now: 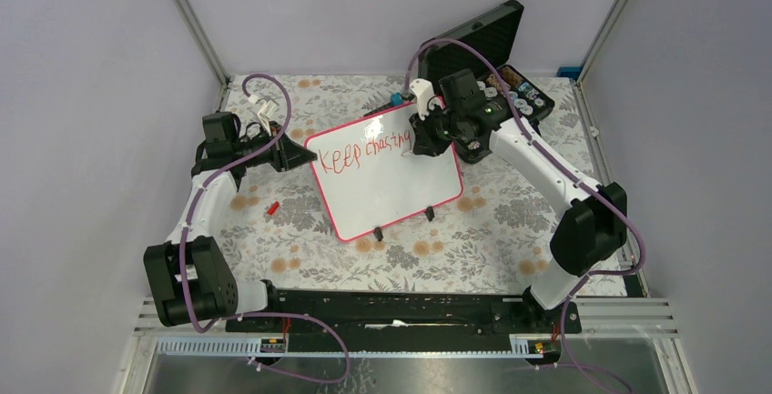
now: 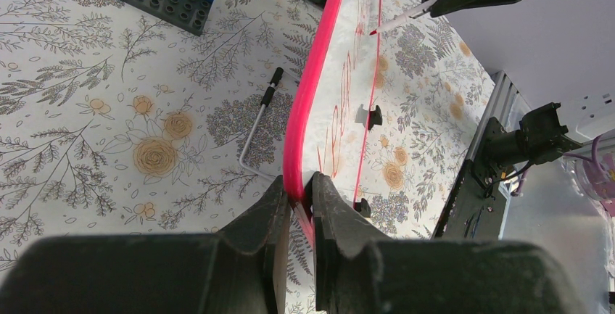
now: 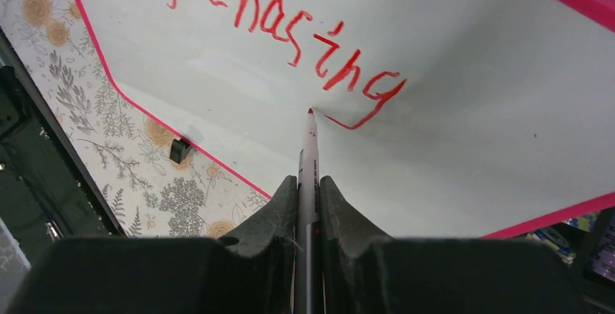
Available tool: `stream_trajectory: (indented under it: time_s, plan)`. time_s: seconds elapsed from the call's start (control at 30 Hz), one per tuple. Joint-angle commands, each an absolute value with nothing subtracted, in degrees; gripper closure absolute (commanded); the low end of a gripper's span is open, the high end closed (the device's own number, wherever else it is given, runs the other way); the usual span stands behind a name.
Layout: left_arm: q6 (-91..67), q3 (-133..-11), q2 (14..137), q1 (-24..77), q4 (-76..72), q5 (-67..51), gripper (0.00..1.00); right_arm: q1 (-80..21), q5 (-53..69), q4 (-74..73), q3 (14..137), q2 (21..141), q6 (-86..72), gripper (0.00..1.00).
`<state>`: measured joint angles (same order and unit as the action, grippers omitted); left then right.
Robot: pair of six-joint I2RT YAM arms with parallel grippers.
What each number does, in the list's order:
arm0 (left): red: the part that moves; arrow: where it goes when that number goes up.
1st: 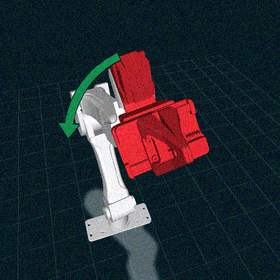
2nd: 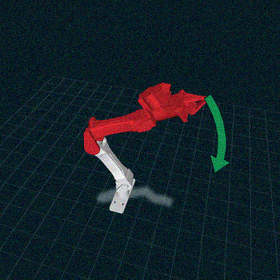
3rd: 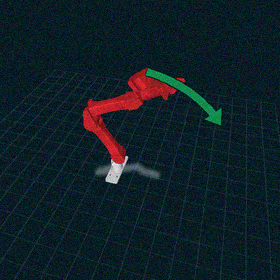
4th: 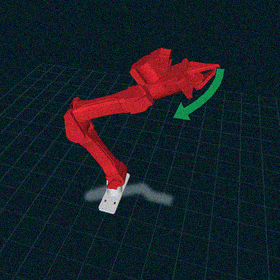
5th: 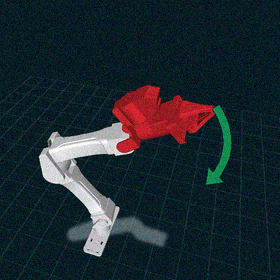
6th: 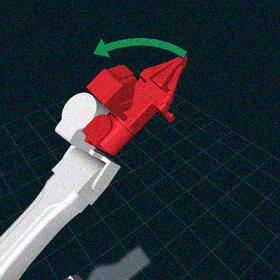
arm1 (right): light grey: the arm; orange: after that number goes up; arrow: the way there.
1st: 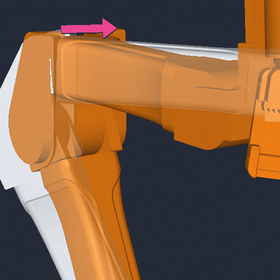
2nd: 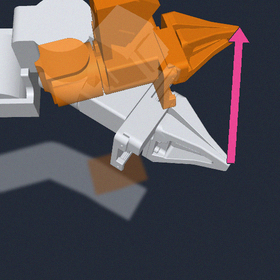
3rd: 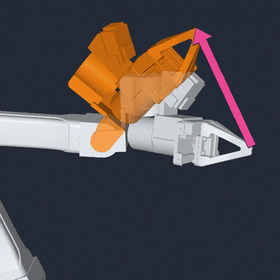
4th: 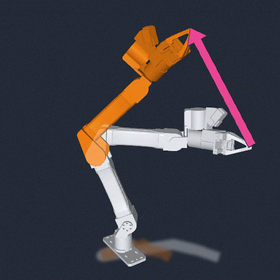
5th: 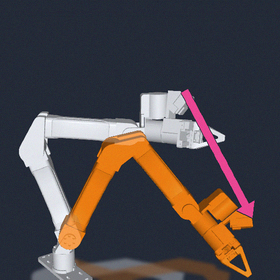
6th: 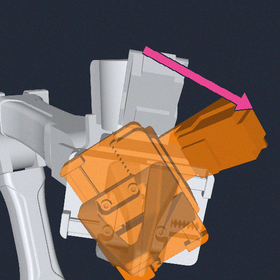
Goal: Write a sentence on the whiteboard
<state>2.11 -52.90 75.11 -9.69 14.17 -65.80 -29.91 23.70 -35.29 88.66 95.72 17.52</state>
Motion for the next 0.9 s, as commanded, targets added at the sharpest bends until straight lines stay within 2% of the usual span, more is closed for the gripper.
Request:
stream_trajectory:
  time_s: [0.0, 0.07, 0.2, 0.27, 0.53, 0.87]
  plan:
    - [6.0, -54.2, 75.5, -8.8, 12.5, -65.9, 1.00, -31.7, 26.2, -33.7, 92.5, 94.9, 16.1, 1.00]
    - [5.8, -54.2, 75.5, -8.9, 12.5, -65.8, 0.96, -31.7, 27.7, -34.1, 93.2, 94.4, 15.4, 1.00]
    - [5.9, -54.9, 75.2, -8.9, 13.7, -66.8, 0.73, -32.2, 30.4, -35.2, 93.2, 92.5, 14.6, 1.00]
    - [6.4, -55.3, 75.1, -8.9, 14.7, -67.6, 0.67, -32.7, 31.3, -35.3, 92.0, 91.1, 14.5, 1.00]
    - [9.9, -54.5, 74.3, -10.4, 19.5, -69.3, 0.56, -34.9, 32.9, -34.1, 86.3, 88.5, 14.5, 1.00]
    - [15.6, -51.1, 74.3, -13.4, 24.5, -71.0, 0.53, -37.7, 34.1, -30.0, 80.6, 87.1, 13.4, 1.00]
